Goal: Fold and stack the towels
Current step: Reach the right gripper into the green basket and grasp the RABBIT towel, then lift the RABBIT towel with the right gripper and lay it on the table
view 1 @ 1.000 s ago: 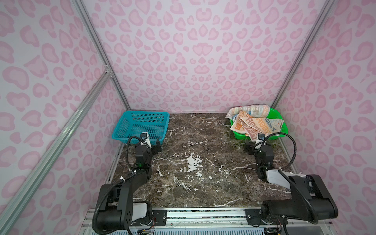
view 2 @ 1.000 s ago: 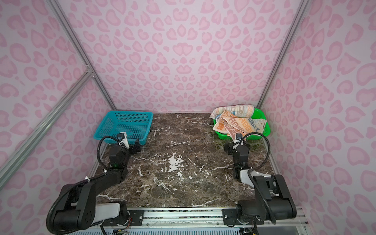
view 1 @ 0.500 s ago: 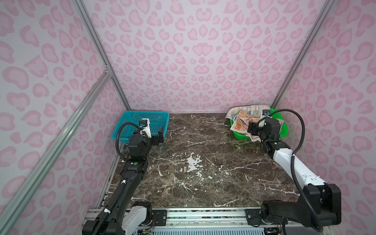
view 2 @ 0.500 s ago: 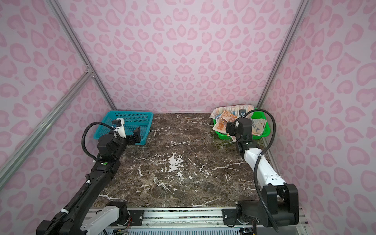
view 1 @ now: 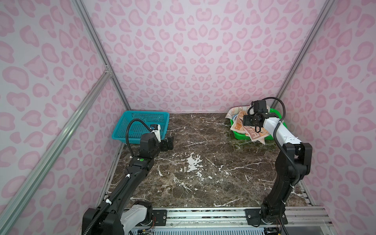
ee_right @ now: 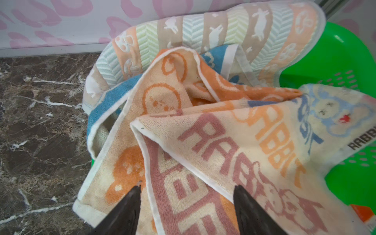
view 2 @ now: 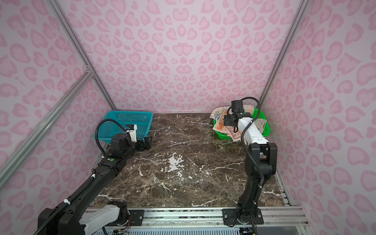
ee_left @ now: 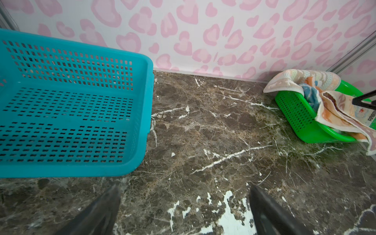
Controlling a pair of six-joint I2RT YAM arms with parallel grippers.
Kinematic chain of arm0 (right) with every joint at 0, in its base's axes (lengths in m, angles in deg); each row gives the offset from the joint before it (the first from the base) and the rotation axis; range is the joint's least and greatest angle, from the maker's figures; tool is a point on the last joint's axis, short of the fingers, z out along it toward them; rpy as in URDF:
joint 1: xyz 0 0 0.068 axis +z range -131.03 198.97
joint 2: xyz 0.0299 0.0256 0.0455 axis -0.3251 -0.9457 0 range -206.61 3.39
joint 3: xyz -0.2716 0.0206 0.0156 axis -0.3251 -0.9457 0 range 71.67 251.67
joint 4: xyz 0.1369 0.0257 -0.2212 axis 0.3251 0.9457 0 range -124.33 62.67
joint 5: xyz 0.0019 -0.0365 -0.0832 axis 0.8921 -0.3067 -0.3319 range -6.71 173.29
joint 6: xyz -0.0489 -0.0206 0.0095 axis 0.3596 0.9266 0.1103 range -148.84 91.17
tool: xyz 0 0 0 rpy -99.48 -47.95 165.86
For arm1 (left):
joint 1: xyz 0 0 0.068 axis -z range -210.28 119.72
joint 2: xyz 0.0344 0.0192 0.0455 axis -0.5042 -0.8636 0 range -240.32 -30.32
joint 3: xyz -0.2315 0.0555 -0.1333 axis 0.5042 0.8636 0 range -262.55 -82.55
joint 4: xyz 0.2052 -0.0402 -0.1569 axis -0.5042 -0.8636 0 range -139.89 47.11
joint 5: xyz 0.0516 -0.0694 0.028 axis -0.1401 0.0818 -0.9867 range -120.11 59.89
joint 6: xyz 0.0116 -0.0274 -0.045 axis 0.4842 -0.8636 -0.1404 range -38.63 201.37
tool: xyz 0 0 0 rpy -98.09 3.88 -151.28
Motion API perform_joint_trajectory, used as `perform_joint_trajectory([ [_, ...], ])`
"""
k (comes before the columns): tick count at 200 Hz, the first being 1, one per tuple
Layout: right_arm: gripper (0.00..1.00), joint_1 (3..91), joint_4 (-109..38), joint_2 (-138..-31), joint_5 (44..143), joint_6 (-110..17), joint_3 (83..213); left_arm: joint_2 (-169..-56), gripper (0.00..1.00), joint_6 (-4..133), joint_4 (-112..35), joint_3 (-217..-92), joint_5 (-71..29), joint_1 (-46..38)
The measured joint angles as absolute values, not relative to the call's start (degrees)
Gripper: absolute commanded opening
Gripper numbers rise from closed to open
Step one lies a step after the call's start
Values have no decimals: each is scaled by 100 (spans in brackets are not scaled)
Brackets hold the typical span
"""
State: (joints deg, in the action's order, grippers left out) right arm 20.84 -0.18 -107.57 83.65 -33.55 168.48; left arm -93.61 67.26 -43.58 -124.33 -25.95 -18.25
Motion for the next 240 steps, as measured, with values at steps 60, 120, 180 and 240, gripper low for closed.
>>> perform_joint_trajectory([
  [60, 59, 2086, 166, -11631, 8505, -3355, 17458, -9876, 100, 6468, -4369, -12564, -2588, -1702],
  [120, 0, 2091, 103, -11837, 8330, -3289, 17727, -10158, 99, 6304, -4369, -12759, -2610, -1621],
  [180, 0, 2110, -188, -10669, 8273, -3053, 17235, -10320, 99, 6252, -4363, -13008, -2626, -1591],
  [240, 0, 2263, -339, -9306, 9180, -2684, 17063, -10493, 99, 6236, -4360, -13508, -2518, -1575],
])
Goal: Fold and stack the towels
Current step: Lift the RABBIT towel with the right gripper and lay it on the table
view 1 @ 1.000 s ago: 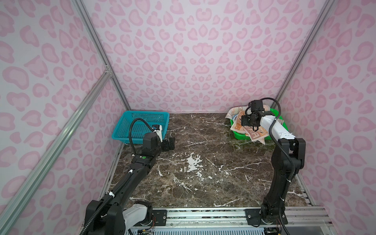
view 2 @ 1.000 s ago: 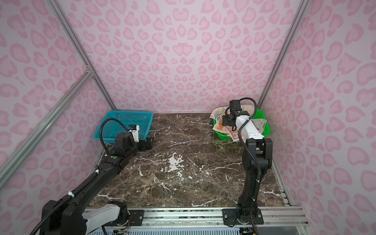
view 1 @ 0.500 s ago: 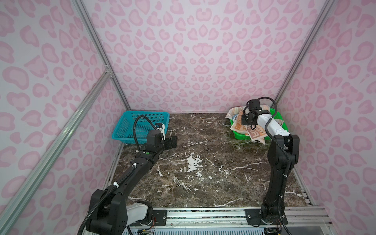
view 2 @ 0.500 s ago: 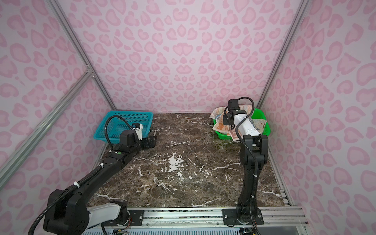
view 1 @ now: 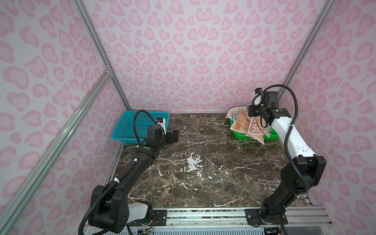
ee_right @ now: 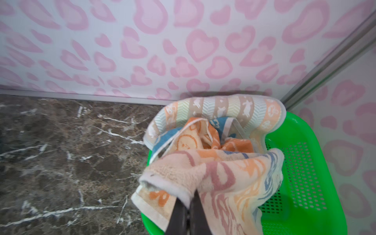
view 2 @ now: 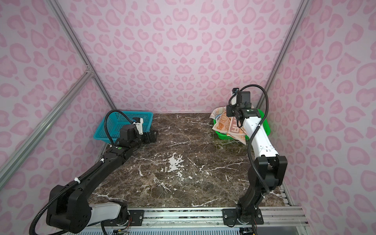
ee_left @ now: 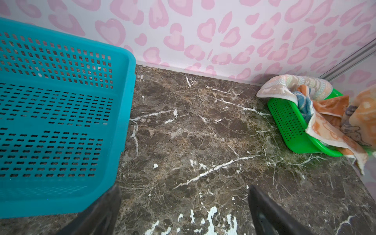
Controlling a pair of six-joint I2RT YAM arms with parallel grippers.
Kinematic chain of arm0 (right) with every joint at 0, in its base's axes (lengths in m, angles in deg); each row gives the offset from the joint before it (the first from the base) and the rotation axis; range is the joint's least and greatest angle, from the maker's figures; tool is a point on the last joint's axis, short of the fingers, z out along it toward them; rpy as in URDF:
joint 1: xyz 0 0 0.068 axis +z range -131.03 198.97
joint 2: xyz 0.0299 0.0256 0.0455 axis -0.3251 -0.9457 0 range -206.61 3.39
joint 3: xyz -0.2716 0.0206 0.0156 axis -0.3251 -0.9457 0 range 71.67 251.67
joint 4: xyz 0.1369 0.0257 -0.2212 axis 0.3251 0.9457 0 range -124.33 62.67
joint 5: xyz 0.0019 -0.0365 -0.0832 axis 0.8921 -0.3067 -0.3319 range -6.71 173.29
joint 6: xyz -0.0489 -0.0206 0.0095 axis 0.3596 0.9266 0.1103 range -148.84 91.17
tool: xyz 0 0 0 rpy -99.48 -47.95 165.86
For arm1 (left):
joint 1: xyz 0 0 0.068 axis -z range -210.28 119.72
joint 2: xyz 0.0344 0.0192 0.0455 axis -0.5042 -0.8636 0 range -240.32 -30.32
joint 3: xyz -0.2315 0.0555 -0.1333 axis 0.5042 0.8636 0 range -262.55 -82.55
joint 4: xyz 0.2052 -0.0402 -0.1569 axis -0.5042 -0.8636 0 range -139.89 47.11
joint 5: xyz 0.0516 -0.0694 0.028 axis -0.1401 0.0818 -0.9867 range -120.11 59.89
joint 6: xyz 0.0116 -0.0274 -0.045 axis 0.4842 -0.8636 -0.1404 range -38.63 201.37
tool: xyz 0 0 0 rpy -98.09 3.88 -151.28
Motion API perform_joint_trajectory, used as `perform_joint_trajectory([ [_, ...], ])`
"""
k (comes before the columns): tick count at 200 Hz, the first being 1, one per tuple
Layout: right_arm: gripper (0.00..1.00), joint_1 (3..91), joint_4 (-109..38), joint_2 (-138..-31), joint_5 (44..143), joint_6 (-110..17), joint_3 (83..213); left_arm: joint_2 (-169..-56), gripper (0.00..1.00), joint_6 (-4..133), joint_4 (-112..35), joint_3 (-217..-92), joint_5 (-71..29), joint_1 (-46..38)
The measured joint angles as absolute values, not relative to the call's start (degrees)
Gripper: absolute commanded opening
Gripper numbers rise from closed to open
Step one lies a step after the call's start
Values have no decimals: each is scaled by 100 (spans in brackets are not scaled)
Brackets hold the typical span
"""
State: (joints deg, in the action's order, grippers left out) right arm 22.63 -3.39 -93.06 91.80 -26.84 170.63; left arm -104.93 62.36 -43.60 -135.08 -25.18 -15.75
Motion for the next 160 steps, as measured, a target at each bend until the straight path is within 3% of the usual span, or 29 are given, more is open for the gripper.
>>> perform_joint_trajectory([
  [99, 0, 4456, 70, -8560, 11165, -1888, 18521, -9920, 100, 6337, -4398, -13906, -2628, -1575],
  [143, 0, 4388, -798, -8079, 11506, -3066, 16357, -9389, 100, 6558, -4800, -13834, -2853, -1582],
  [160, 16, 4244, -1006, -8114, 11383, -3752, 15275, -9258, 100, 6599, -4931, -13655, -2888, -1582],
])
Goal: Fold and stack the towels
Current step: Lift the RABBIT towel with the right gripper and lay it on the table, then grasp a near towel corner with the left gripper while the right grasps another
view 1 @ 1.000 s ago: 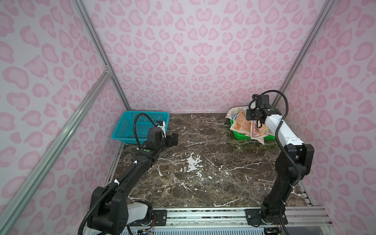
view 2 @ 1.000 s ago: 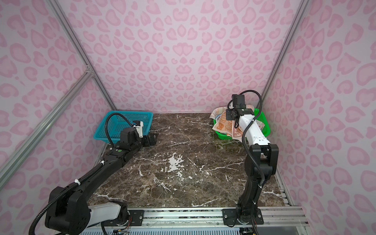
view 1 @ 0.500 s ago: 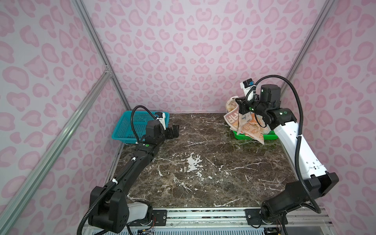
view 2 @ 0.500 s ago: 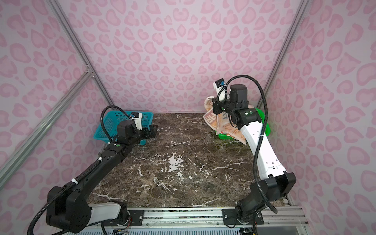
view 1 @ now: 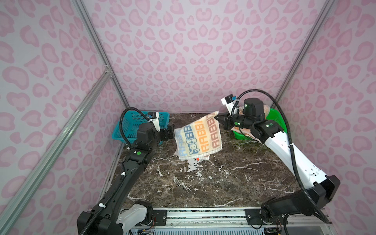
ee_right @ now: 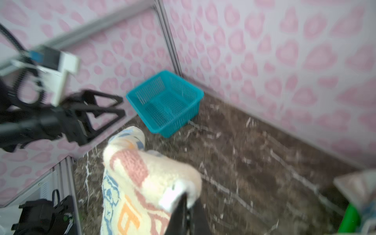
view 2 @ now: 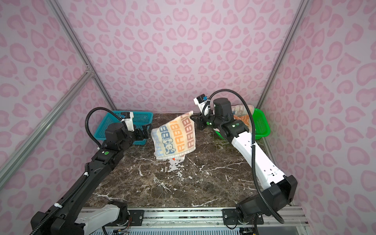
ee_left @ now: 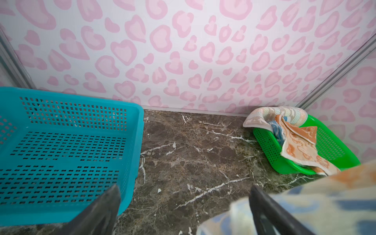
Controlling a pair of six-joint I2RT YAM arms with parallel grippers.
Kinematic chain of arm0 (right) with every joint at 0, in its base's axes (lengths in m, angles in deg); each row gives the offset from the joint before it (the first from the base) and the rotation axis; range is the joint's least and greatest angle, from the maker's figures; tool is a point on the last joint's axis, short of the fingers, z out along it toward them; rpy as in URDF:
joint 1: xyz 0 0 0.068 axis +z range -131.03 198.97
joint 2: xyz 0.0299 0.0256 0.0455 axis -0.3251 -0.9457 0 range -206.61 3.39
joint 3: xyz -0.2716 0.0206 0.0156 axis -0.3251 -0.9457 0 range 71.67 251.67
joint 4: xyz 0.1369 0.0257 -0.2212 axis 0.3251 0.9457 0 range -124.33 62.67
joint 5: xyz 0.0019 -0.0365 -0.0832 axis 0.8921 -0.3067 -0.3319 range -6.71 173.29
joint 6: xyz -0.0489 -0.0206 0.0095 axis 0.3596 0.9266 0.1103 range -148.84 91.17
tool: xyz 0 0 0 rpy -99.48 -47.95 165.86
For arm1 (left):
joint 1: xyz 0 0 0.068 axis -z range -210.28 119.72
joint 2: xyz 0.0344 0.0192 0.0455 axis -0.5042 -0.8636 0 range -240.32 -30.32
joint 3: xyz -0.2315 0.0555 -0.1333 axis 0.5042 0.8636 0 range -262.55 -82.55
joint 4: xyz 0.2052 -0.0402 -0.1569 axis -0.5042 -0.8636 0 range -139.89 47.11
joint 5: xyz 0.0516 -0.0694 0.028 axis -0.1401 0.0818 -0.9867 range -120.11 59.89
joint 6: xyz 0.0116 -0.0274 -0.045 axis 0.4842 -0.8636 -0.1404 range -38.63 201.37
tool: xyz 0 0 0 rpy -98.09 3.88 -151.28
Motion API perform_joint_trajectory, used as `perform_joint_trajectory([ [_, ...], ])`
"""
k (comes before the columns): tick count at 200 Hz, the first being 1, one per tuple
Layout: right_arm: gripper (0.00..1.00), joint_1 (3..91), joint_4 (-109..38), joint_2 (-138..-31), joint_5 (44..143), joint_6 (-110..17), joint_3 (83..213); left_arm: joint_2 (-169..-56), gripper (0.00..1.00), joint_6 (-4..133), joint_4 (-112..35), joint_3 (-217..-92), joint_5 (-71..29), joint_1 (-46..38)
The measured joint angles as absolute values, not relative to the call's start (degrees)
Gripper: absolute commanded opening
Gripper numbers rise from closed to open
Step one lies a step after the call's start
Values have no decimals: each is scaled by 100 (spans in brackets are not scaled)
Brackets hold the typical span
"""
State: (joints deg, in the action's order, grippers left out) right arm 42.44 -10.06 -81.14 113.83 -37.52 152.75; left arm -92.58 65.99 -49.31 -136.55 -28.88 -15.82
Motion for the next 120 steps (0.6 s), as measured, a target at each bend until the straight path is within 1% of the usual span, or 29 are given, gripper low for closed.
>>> perform_joint_trajectory([
  [11, 21, 4108, -944, -8267, 11160, -4154, 14750, -9243, 100, 6597, -5051, -13522, -2888, -1582],
  [24, 32, 3979, -651, -8451, 10852, -4482, 14444, -9251, 100, 6527, -5228, -13373, -2879, -1582],
  [36, 34, 3931, -387, -8499, 10413, -4624, 14309, -9269, 99, 6437, -5359, -13246, -2829, -1582],
  [56, 41, 4064, -149, -8324, 9842, -4714, 14160, -9328, 98, 6227, -5506, -13025, -2623, -1580],
  [74, 42, 4202, -57, -8114, 9532, -4705, 14025, -9389, 97, 6048, -5626, -12885, -2418, -1578],
  [120, 43, 4213, 153, -8062, 9344, -4819, 13327, -9636, 94, 5640, -5858, -12621, -1609, -1401],
])
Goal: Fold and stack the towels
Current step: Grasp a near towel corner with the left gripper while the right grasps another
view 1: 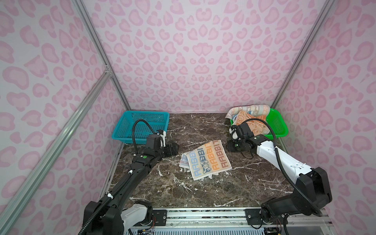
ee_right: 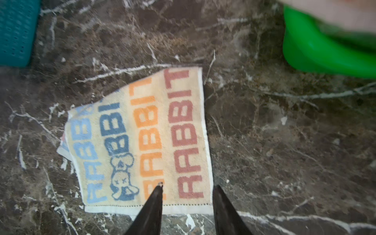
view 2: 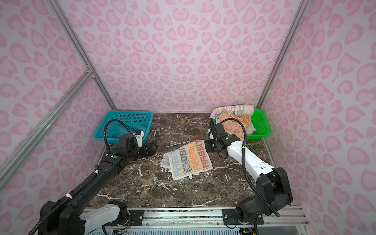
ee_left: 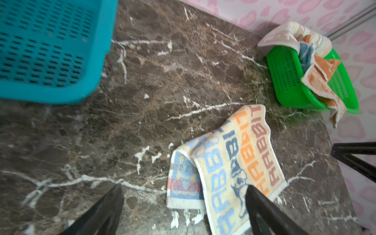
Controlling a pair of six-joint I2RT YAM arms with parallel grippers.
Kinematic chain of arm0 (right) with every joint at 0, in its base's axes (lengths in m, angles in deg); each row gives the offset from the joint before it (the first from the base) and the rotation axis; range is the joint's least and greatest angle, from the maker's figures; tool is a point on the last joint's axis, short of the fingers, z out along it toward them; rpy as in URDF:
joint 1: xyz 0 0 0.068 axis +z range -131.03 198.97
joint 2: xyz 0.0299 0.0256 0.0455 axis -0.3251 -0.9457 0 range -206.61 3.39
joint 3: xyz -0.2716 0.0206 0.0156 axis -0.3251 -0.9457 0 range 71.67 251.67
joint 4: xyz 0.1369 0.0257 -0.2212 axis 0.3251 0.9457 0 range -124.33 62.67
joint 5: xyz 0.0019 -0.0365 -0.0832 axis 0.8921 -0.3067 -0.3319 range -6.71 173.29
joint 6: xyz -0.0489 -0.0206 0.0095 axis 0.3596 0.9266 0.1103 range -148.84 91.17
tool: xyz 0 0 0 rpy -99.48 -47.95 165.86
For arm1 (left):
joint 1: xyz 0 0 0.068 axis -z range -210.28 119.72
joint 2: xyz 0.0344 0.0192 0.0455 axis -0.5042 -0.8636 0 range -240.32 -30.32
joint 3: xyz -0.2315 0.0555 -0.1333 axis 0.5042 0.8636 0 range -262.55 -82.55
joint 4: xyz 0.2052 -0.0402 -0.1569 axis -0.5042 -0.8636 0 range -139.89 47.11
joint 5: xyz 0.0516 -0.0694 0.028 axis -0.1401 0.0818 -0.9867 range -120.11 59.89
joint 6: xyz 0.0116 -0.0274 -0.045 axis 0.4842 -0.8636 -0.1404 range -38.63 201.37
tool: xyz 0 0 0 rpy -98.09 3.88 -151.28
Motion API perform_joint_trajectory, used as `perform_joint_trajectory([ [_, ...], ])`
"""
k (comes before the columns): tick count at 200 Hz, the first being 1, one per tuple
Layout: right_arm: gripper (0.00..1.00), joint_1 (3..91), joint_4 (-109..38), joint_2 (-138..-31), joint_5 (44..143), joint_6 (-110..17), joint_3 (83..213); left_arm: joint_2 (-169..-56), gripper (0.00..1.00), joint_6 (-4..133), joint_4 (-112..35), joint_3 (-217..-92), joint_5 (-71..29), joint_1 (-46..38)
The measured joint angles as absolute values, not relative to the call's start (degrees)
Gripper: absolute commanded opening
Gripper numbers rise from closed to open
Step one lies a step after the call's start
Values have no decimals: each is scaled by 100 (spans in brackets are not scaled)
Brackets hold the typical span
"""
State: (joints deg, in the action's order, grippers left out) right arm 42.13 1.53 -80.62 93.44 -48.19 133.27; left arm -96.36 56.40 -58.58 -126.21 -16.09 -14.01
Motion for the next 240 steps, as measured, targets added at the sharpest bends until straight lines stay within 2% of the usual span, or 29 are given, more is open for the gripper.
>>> perform_joint_trajectory([
  [68, 43, 4222, 50, -8215, 9528, -5206, 12322, -10340, 85, 5161, -6314, -12392, -910, -148],
  [109, 44, 4233, -219, -8372, 9556, -5326, 12062, -10934, 84, 4695, -6437, -12387, -916, 722],
  [139, 44, 4276, -328, -8462, 9549, -5350, 11998, -11441, 76, 4328, -6577, -12551, -1006, 1152],
  [172, 44, 4324, -324, -8569, 9429, -5344, 11974, -12058, 73, 3928, -6675, -12923, -1093, 1498],
  [210, 44, 4331, -361, -8691, 9381, -5319, 11966, -12593, 62, 3775, -6662, -13320, -1028, 1633],
  [240, 41, 4386, -481, -8803, 9333, -5293, 12020, -12707, 46, 3762, -6677, -13364, -1050, 1633],
])
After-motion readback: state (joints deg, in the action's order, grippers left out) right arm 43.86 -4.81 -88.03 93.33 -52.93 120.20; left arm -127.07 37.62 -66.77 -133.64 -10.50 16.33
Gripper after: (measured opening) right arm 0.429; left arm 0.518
